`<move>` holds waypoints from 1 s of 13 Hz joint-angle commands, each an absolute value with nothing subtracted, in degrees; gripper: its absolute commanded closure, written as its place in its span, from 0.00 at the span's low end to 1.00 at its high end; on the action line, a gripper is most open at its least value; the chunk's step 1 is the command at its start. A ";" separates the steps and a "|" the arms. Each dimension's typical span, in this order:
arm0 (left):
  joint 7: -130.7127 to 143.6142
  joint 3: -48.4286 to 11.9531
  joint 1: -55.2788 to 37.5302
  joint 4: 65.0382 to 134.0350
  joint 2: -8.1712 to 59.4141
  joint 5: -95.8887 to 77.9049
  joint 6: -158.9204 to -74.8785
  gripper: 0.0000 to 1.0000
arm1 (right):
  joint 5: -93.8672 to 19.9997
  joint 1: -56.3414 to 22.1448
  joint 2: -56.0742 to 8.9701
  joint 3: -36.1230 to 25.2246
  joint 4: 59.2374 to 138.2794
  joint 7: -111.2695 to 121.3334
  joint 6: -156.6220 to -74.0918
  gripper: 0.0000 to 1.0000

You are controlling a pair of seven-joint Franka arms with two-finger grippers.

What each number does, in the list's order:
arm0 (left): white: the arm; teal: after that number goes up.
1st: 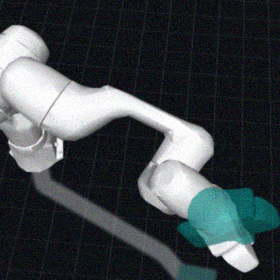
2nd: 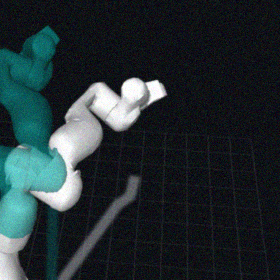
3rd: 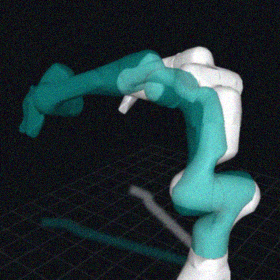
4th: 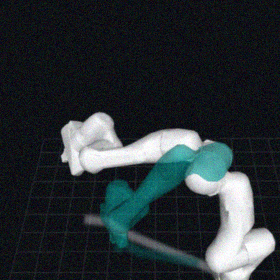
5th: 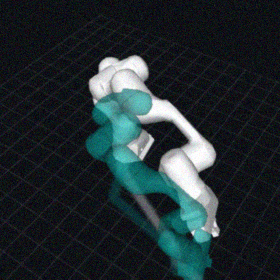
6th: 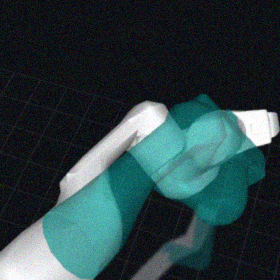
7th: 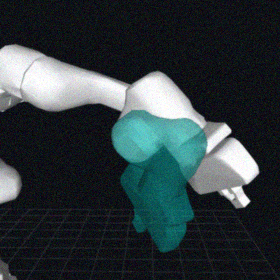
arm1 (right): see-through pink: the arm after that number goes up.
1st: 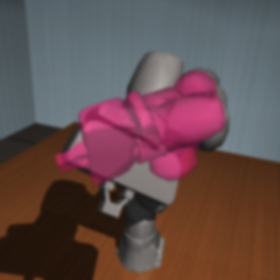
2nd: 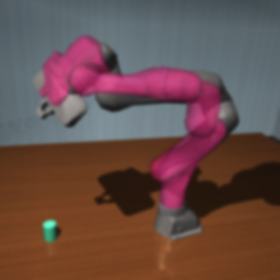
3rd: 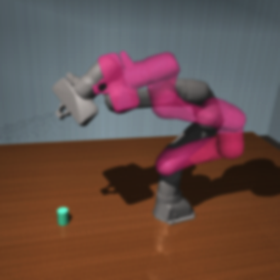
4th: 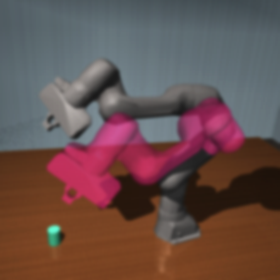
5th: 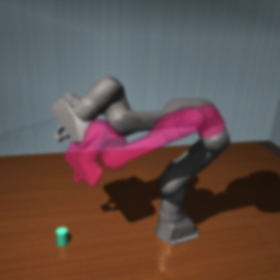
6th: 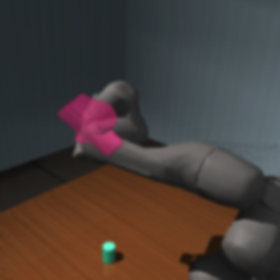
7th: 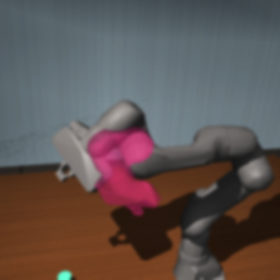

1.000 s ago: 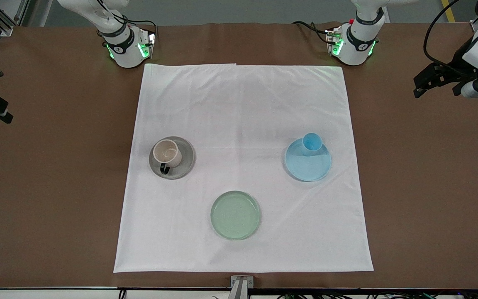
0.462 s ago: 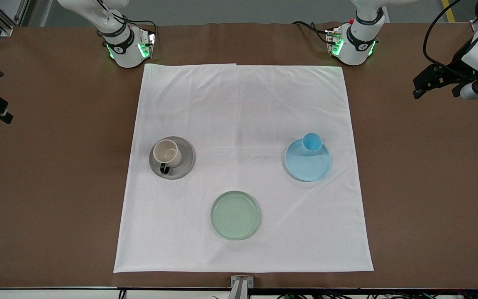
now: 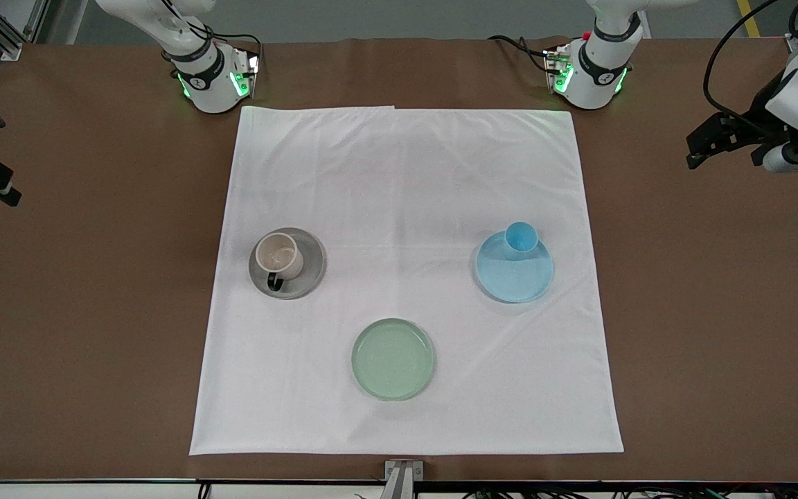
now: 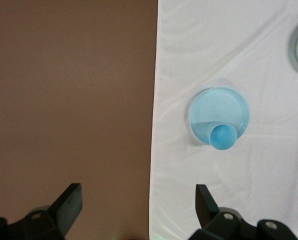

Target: Place blue cup in blue plate and white mug in gray plate

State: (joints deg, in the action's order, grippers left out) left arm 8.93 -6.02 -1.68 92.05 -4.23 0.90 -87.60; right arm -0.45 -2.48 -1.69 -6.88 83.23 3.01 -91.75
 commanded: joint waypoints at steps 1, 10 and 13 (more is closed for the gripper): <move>8.53 -6.15 -1.93 90.62 -3.69 1.23 -86.92 0.00 | -0.70 -1.67 -2.11 -6.42 82.18 3.16 -90.97 0.00; 9.05 -6.15 -1.76 90.62 -4.04 1.49 -85.52 0.00 | -0.79 -1.76 -2.11 -6.42 82.18 3.16 -90.97 0.00; 9.23 -6.07 -1.49 90.62 -4.22 1.49 -84.20 0.00 | -0.79 -1.76 -2.11 -6.42 82.18 3.16 -90.97 0.00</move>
State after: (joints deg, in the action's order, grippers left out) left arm 9.00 -6.00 -1.61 91.76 -4.23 0.90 -85.77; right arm -0.45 -2.48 -1.73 -6.88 83.21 3.01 -91.72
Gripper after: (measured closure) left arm 0.000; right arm 0.000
